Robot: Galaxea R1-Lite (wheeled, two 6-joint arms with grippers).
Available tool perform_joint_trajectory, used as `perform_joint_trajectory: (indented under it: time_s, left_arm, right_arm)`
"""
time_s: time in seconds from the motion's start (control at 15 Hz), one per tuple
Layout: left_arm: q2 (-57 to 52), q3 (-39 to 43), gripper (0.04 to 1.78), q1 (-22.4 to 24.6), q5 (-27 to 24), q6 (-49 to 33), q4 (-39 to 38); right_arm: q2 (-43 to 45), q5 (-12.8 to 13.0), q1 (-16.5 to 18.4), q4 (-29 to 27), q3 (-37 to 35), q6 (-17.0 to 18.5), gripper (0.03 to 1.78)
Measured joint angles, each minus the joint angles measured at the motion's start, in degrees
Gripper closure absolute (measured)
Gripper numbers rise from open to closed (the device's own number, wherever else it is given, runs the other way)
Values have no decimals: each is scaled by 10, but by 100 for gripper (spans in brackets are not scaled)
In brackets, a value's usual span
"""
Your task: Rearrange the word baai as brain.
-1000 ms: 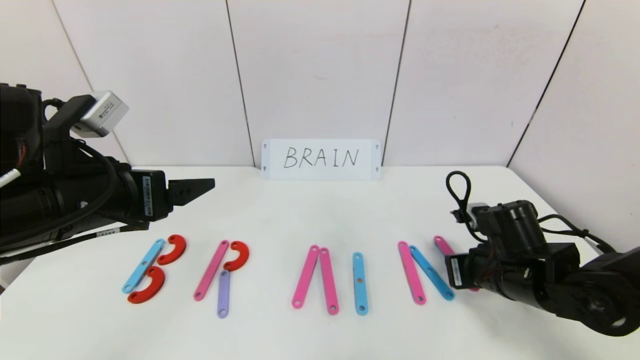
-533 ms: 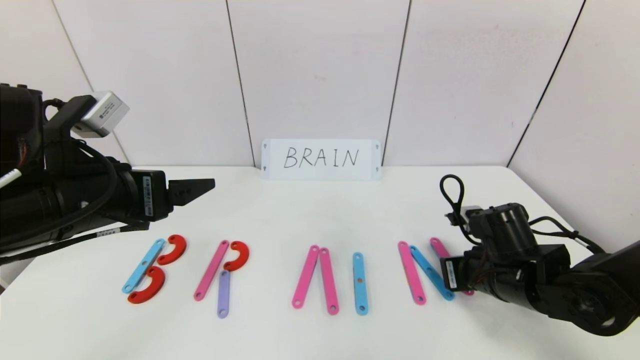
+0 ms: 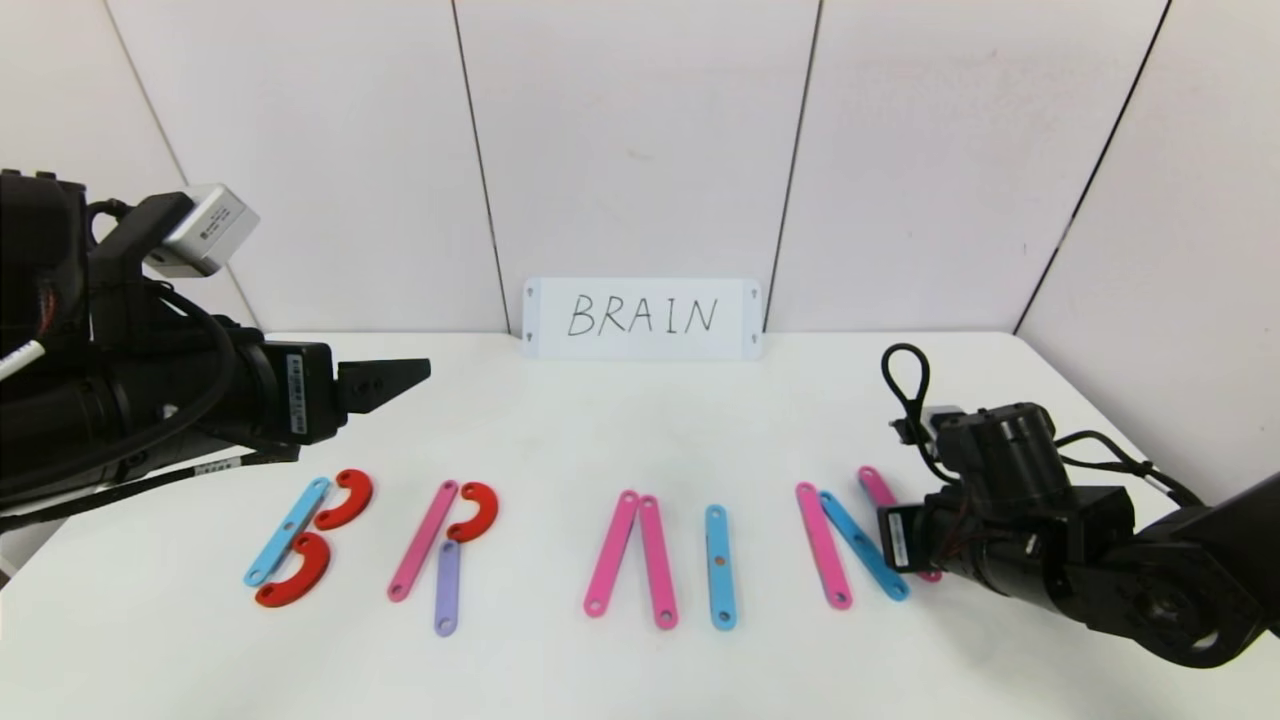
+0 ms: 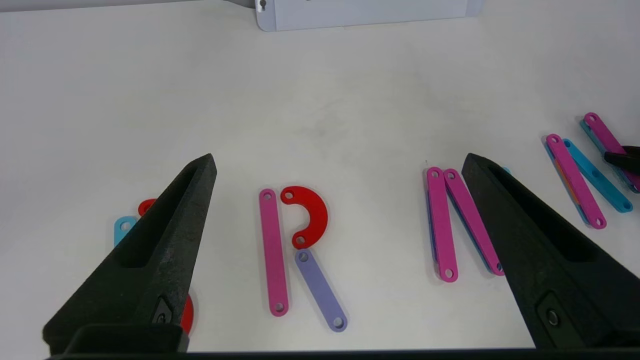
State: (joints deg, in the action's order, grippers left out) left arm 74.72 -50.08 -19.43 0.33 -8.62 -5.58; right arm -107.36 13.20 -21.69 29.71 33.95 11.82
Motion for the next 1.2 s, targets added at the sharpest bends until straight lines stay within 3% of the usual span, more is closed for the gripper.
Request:
perform_joint_trajectory:
  time_s: [0.13,0.4,0.6,0.73,1.07,1.2]
  left_arm:
    - [0,0,10,0,0,0,0]
    - [0,1,10,0,-1,4,0]
    - [2,2,10,0,-1,4,0]
    - [2,2,10,0,-1,4,0]
    - [2,2,10,0,-1,4,-1]
    - [-3,-1,10,0,1,2,-2]
  right_arm:
    - [-5,2,2,8,-2,0,119]
    - [-3,5,13,9,-3,0,51]
    - [1,5,23,15,-3,-1,18]
    - [10,5,40,17,2,-4,8]
    - [71,8,81,11,46,-18,7]
    - [115,34,90,3,69,-49,7]
